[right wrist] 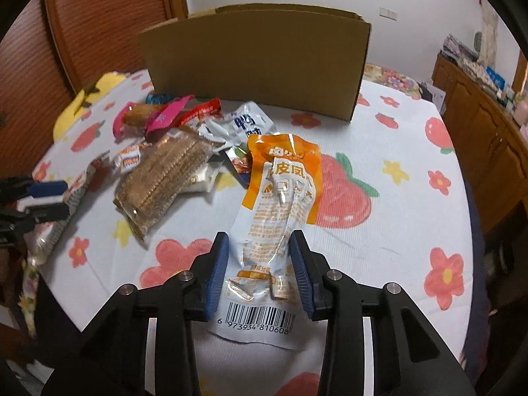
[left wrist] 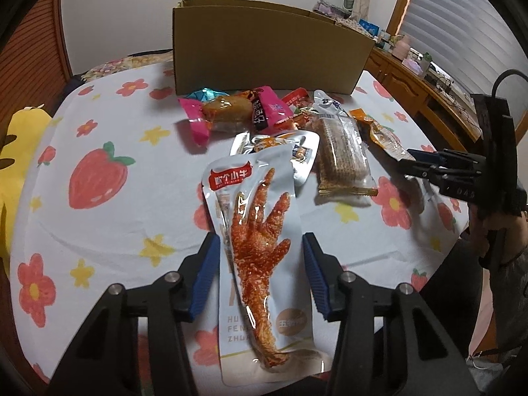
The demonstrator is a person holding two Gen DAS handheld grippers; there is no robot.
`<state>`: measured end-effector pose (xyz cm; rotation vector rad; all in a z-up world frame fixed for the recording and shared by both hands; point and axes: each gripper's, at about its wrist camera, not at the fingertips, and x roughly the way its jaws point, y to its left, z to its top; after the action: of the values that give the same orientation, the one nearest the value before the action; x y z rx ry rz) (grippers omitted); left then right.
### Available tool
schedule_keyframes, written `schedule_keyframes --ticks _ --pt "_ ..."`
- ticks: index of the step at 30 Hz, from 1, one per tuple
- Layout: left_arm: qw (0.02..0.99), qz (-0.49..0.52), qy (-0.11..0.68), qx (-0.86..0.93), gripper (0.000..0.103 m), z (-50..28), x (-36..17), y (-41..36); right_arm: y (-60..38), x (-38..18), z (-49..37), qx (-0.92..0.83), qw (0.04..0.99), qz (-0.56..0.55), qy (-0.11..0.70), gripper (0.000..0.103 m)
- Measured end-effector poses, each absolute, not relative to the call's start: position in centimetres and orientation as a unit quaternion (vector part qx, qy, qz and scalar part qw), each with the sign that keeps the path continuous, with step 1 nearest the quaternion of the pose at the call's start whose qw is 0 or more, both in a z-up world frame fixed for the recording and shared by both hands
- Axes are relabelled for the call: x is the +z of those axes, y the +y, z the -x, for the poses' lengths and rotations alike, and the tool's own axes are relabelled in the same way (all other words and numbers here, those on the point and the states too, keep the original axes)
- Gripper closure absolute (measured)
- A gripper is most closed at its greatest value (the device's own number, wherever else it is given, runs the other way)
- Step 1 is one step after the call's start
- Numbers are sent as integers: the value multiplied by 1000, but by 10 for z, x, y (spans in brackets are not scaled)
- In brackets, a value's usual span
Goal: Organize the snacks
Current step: 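Lower the left tool onto the chicken-feet pouch while the right tool closes on the orange-and-white pouch, then lift both held pouches and carry them over the cardboard box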
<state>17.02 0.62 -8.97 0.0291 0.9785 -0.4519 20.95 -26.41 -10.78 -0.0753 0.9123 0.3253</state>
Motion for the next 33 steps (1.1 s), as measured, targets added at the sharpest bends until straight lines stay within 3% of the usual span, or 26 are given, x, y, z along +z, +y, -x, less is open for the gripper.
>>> schedule_keyframes --ticks 20,24,30,32,33 --pt "866 3 448 -224 54 -167 -82 4 -270 -100 -193 191 889 -2 415 69" --pt "862 -2 453 -227 54 -166 -88 -1 -262 -107 -188 177 892 39 415 68" --pt "862 2 453 -228 53 -165 -91 -2 -253 -113 -190 165 891 69 418 58" --pt "862 1 452 -229 53 -166 -91 -1 -256 -112 -197 153 893 68 418 42" --pt "863 1 451 -229 53 -166 -91 -1 -256 -111 -201 148 894 69 416 40"
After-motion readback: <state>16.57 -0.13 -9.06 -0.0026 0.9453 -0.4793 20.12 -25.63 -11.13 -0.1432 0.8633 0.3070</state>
